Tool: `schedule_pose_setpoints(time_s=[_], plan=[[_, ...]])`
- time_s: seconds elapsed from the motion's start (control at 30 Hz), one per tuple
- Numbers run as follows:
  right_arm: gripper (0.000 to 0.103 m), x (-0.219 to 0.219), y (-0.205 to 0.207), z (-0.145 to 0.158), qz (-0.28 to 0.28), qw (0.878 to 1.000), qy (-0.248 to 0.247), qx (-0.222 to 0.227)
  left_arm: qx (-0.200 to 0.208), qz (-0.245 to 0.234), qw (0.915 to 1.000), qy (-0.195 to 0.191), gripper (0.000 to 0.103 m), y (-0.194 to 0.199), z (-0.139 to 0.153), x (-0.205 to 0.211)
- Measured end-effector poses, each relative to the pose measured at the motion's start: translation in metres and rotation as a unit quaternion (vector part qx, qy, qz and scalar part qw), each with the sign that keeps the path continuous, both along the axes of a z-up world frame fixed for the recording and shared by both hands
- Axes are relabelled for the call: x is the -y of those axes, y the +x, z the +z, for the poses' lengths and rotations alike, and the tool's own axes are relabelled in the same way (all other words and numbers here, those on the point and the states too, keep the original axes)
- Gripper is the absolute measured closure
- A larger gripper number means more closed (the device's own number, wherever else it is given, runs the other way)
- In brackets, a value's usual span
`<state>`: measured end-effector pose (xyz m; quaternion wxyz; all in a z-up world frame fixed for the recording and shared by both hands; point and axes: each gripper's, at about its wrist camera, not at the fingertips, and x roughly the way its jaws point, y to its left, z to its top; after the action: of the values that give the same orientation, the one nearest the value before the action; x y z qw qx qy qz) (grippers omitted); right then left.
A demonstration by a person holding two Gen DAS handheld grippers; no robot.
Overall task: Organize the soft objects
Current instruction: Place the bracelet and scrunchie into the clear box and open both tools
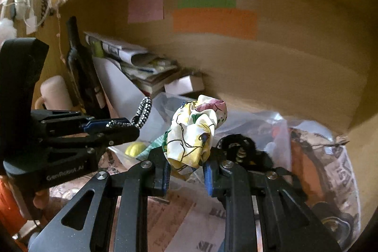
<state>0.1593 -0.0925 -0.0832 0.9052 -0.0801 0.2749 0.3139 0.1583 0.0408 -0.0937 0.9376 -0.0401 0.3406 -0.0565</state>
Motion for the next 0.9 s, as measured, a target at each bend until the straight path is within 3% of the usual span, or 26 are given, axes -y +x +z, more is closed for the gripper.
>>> schedule_pose_setpoints(time_s=[0.23,0.33,0.4,0.67,0.9], plan=[[0.081,-0.007,0.016,-0.019,0.000,0.999,-0.019,-0.030,-0.031,-0.011,0.9995,-0.002,0.085,0.016,-0.020,0.002],[0.080,-0.009,0.017,-0.021,0.000,0.999,-0.025,-0.030,-0.040,-0.011,0.9991,-0.004,0.073,0.018,-0.024,0.003],[0.079,-0.010,0.018,-0.023,0.000,0.999,-0.030,-0.030,-0.037,-0.007,0.9993,-0.001,0.066,0.016,-0.023,0.003],[0.049,-0.005,0.013,-0.013,-0.008,1.000,-0.022,-0.014,-0.019,0.007,0.9998,-0.006,0.054,0.003,-0.012,-0.003],[0.047,0.007,-0.013,0.017,-0.001,1.000,-0.001,0.028,0.029,0.010,0.9995,0.003,0.054,-0.021,0.021,0.002]])
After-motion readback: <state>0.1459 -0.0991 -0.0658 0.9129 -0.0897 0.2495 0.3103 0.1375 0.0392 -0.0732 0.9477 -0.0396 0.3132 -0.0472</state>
